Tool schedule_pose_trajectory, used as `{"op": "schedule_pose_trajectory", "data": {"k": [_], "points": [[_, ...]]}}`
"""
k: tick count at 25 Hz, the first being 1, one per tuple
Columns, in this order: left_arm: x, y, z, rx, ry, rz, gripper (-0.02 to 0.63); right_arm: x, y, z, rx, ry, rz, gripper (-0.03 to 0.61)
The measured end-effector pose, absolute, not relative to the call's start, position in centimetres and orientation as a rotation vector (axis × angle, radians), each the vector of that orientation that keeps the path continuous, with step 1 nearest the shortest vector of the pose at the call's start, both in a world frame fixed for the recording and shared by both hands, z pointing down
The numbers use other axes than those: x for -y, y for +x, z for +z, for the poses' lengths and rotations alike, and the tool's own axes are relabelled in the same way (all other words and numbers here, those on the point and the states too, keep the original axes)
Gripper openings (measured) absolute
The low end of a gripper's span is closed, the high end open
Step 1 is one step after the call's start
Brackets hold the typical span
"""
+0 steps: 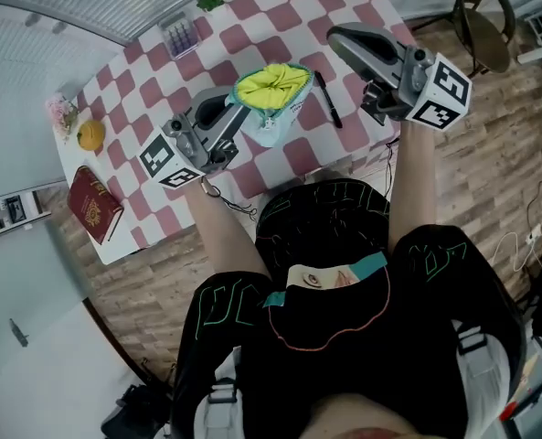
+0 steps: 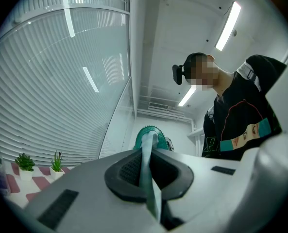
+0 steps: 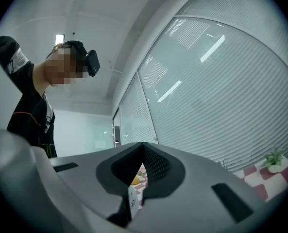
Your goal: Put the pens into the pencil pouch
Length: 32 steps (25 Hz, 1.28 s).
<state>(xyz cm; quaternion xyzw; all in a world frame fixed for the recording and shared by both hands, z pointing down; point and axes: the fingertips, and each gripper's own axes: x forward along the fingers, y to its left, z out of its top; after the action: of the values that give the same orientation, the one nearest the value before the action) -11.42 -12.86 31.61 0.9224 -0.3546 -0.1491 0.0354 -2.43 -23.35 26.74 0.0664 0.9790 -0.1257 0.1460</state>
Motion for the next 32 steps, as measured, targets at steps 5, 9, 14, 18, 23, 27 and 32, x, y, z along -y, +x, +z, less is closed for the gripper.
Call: {"op": "schedule_pose_trajectory", "data": {"k": [5,9,14,18,23,27,32], "points": [[12.4,-12.3,31.5,1.136,2.82,-0.493,-0.002,26.1,-2.3,26.8,-2.882,-0.122,-0.311,0.002],[12.1,-12.7,31.8,1.149,2.812,-0.513,-0.002,27.0,-2.8,28.5,-2.986,-0.262,-0.287,0.008],[11.6,-12.8,32.4,1.141,2.801,-0.543,-0.002,27.3,-3.7,31.3,-3.136,-0.336,-0.297,0.103],[11.2,-12.7,33.1,1.137,2.785,-0.56,-0.002,27.3,-4.4,33.4,-3.25,-0.415,-0.275,0.121],[10.2,-13.1,34.0,1.139,2.768,-0.602,-0.002,27.1,-5.3,37.0,-3.39,-0.515,-0.353,0.16],[9.5,-13.1,34.7,1.14,2.749,-0.629,-0.002,27.0,-5.6,39.9,-3.483,-0.583,-0.479,0.16],[8.3,-13.2,35.8,1.126,2.727,-0.653,-0.002,26.5,-5.7,43.7,-3.581,-0.687,-0.628,0.16]]}}
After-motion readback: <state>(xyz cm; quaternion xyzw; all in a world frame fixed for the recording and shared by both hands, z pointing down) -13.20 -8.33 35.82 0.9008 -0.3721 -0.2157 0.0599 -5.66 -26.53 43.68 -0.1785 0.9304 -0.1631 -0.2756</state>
